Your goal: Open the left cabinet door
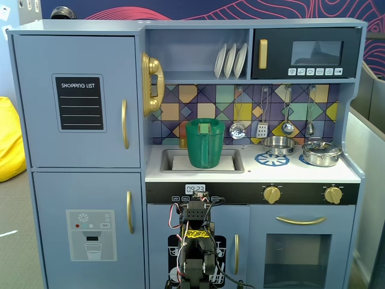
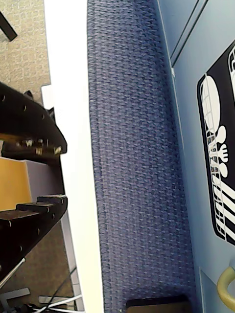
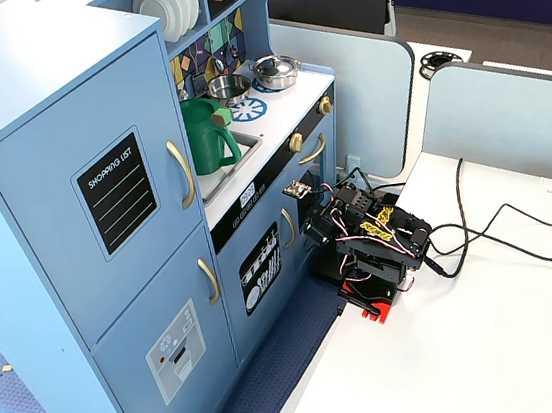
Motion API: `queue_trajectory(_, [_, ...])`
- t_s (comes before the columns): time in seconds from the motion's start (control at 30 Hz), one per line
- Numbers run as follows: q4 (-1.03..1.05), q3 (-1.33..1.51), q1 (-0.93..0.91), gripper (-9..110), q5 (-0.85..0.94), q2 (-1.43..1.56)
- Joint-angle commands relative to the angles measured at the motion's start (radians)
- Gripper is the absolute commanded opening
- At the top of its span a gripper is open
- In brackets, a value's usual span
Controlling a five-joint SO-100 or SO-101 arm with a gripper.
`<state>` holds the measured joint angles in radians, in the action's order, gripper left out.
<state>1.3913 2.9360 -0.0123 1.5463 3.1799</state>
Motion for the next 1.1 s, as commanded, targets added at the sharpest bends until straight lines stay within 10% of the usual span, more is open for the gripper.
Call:
queue_trajectory(0.0, [0.078, 0.057, 0.034, 0, -0.11, -0.002])
queue_trajectory(1.07, [-1.327, -0.704, 0.588, 14, 0.213, -0.612])
